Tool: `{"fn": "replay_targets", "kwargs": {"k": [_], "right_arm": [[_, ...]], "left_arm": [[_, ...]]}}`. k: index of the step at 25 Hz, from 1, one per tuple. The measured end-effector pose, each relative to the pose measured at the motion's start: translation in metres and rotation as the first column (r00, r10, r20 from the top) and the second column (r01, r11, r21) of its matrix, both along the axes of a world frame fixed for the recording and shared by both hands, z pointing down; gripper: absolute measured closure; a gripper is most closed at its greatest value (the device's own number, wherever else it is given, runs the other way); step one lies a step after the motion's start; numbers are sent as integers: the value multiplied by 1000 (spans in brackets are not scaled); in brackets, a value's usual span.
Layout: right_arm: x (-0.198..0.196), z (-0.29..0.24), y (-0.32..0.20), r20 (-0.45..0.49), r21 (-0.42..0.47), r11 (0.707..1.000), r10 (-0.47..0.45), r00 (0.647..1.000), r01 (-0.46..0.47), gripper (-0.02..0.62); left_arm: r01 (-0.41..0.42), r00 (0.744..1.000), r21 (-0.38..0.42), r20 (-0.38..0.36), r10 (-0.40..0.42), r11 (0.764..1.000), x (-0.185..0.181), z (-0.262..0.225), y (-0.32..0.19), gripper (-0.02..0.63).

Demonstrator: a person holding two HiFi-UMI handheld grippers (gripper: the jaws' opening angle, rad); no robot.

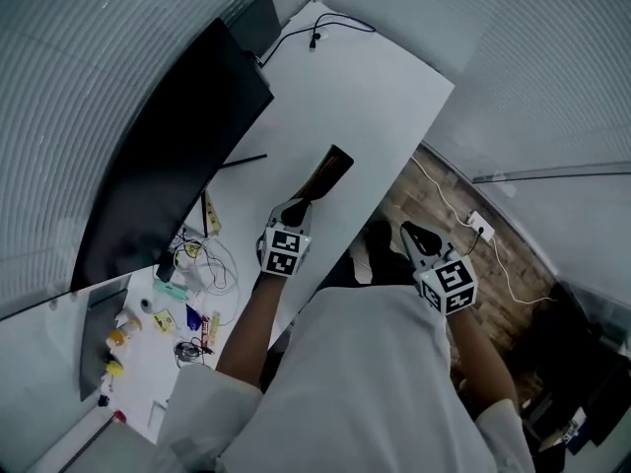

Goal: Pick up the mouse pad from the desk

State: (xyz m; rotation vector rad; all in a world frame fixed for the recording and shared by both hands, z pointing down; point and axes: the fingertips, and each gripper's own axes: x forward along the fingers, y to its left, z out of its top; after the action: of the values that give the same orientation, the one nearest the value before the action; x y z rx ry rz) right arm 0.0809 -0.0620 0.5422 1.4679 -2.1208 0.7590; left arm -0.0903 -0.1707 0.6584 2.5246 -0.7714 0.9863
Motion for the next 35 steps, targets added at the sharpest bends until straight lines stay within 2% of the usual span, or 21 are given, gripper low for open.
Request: {"fn": "replay_targets", "kwargs": {"k": [6, 10, 13, 19, 26, 35], "right_arm": [[5, -8, -22, 25, 38, 996, -82, 996, 81, 555], [17, -10, -37, 46, 55, 988, -149, 988, 146, 556], [30, -17, -49, 52, 74, 980, -191, 980, 187, 555], [42, -27, -71, 71, 119, 954, -284, 956, 275, 555], [44, -42, -91, 103, 174, 914, -387, 916, 367, 556], [26, -70, -108, 131, 235, 839, -528, 839, 492, 555]], "left_arm": [[136, 984, 19, -121, -133, 990, -1, -48, -1, 568], [238, 958, 37, -176, -228, 971, 1, -79, -2, 568], [315, 928, 42, -221, -299, 948, 2, -104, -5, 568], [470, 844, 54, -319, -430, 881, 2, -152, -8, 568], [578, 785, 113, -347, -513, 808, 6, -185, 8, 568], [714, 667, 142, -437, -604, 686, -2, -234, 47, 568]]}}
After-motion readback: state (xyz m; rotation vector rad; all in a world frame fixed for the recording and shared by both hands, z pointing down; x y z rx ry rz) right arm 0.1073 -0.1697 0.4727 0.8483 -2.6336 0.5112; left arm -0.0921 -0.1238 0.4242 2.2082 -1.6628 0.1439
